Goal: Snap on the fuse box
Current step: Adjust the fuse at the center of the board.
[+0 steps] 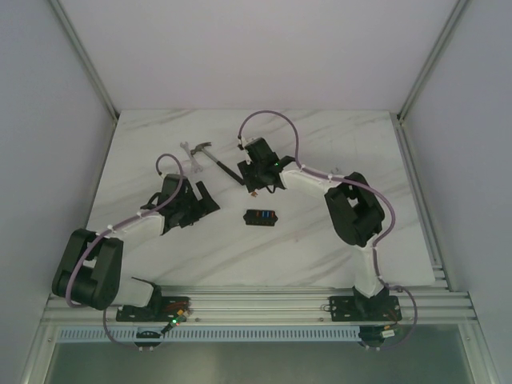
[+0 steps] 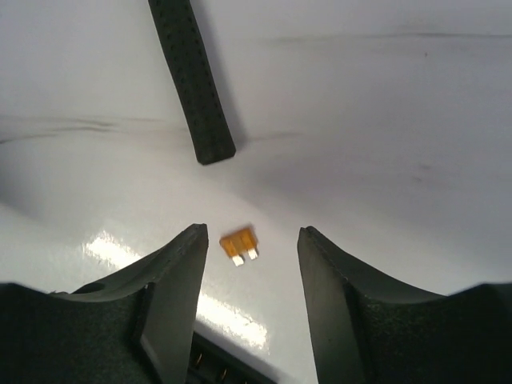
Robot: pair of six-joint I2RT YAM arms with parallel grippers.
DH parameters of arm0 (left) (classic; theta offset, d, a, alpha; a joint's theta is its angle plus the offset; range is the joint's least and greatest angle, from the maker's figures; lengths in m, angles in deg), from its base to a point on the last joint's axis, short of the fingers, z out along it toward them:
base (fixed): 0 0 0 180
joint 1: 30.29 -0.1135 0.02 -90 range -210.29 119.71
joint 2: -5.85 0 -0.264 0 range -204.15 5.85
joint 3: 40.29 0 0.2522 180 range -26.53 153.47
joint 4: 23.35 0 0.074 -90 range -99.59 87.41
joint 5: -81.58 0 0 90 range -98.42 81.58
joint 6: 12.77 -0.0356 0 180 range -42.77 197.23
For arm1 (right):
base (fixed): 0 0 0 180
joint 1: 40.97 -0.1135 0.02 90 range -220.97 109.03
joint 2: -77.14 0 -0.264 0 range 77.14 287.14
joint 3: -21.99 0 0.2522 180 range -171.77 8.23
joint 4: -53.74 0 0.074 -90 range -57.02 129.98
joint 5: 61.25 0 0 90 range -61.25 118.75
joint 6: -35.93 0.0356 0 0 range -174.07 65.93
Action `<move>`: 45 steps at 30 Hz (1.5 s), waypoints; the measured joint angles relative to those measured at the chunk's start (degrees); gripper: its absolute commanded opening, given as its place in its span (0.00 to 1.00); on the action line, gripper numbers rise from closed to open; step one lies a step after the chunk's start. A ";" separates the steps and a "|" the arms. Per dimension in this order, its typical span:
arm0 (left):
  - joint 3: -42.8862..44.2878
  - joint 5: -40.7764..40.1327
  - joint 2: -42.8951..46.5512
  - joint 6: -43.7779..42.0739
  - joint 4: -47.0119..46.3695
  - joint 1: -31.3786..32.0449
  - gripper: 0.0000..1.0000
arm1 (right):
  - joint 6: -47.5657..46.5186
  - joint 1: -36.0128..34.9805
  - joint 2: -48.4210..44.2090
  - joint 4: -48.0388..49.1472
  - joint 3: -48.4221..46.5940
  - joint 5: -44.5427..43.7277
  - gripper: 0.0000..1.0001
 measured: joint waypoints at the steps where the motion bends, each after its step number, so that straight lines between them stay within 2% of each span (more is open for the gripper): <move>1: -0.24 0.33 0.00 -0.20 -0.26 -0.11 0.97 | -0.31 -0.07 0.74 -0.26 -0.92 -0.17 0.53; 17: -2.40 3.34 1.55 -2.69 -2.60 -1.64 0.99 | -7.34 -2.58 8.87 -10.40 -10.84 -0.17 0.49; 22: -2.64 3.67 1.55 -2.80 -3.08 -1.75 0.99 | -8.13 -2.58 9.25 -11.87 -11.65 0.11 0.38; 27: -2.89 3.91 1.62 -2.82 -3.61 -1.86 0.99 | -8.04 -2.47 9.25 -12.57 -11.67 0.02 0.33; 45: -3.13 4.61 1.75 -2.82 -3.87 -1.90 0.99 | -0.13 1.29 8.92 -19.37 -12.61 -5.25 0.36</move>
